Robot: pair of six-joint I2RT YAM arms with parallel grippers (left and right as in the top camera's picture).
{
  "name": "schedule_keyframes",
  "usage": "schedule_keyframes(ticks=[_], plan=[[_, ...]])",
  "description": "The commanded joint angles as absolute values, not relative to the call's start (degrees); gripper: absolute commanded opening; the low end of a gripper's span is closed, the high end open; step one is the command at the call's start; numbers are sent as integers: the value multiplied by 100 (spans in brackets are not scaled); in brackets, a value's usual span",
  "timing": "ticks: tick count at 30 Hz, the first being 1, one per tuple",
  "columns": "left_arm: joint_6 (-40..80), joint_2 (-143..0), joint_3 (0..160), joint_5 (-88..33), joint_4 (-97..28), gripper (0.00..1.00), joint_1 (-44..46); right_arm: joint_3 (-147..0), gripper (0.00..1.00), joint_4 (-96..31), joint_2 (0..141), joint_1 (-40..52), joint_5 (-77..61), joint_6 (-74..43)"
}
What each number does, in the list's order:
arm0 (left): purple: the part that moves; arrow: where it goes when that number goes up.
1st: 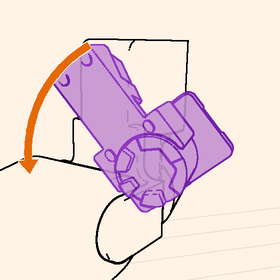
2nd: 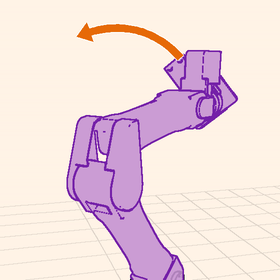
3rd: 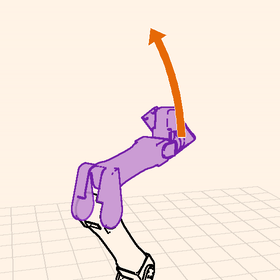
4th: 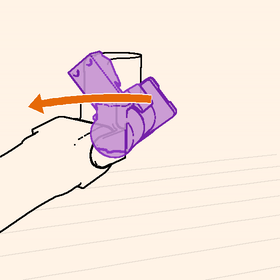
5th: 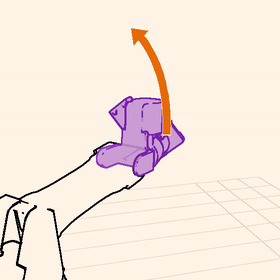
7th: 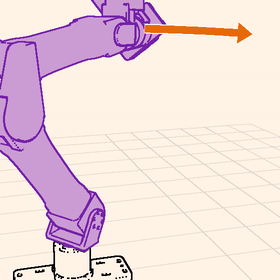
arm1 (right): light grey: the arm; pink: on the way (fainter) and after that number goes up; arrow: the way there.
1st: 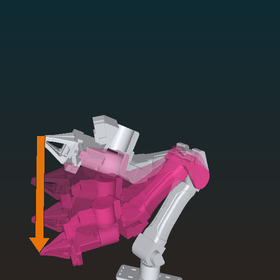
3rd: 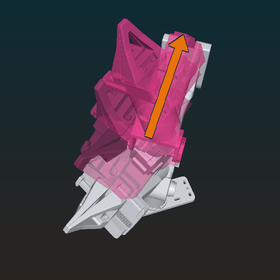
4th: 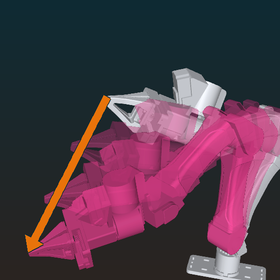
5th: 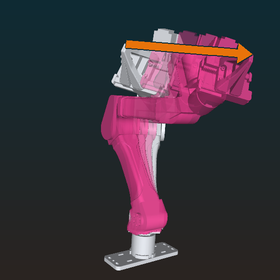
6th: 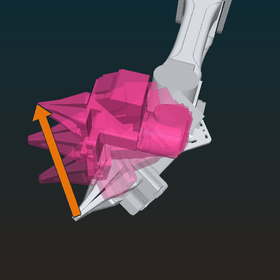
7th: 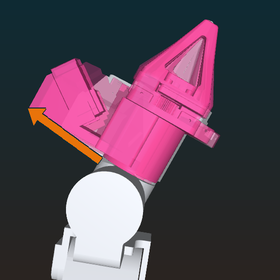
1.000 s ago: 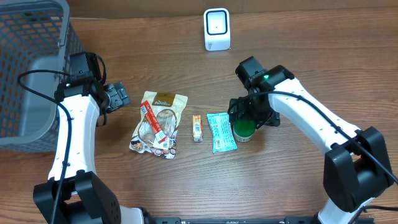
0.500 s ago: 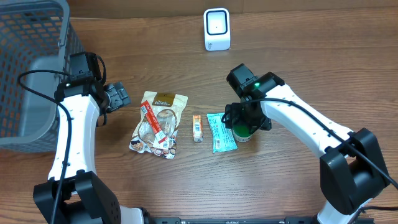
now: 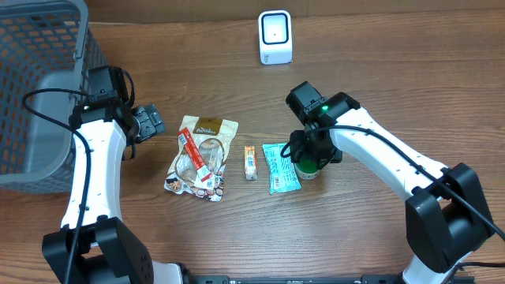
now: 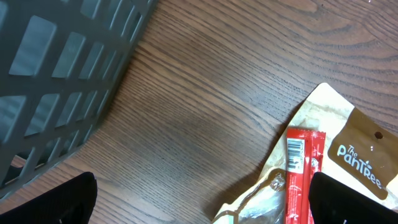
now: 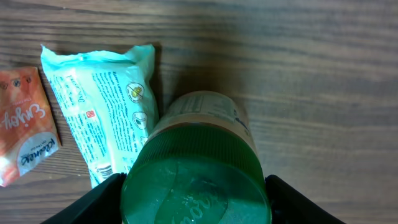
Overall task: Scan the item barcode
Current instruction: 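Move the right gripper right and lower it over the green jar, then close the right gripper around the green jar lid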
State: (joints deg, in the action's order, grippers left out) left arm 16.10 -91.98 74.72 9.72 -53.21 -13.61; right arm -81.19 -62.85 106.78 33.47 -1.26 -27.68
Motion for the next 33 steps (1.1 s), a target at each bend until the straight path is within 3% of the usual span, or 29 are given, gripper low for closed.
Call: schedule_keyframes(ticks=[1, 8, 11, 14, 16, 24, 29, 33], plan=[[1544, -9150, 7505, 1050, -5330, 100, -1347, -8093, 60, -6173, 10676, 3347, 314, -1907], [1544, -9150, 7505, 1050, -5330, 100, -1347, -8093, 67, -6173, 10676, 3347, 1260, -1883], [1544, -9150, 7505, 1050, -5330, 100, -1347, -8093, 76, -6165, 10676, 3347, 1238, -2016], [1544, -9150, 7505, 1050, -5330, 100, -1347, -8093, 95, -6171, 10676, 3336, 1236, -2445], [1544, -9150, 7505, 1050, -5330, 100, -1347, -8093, 100, -6176, 10676, 3336, 1127, -2749], [1544, -9150, 7505, 1050, -5330, 100, -1347, -8093, 99, -6333, 10676, 3339, 484, -3476], [1544, -9150, 7505, 1050, -5330, 100, -1347, -8093, 79, -6355, 10676, 3339, 486, -3474], [1544, -9150, 7505, 1050, -5330, 100, -1347, -8093, 75, -6344, 10676, 3336, 504, -3439]])
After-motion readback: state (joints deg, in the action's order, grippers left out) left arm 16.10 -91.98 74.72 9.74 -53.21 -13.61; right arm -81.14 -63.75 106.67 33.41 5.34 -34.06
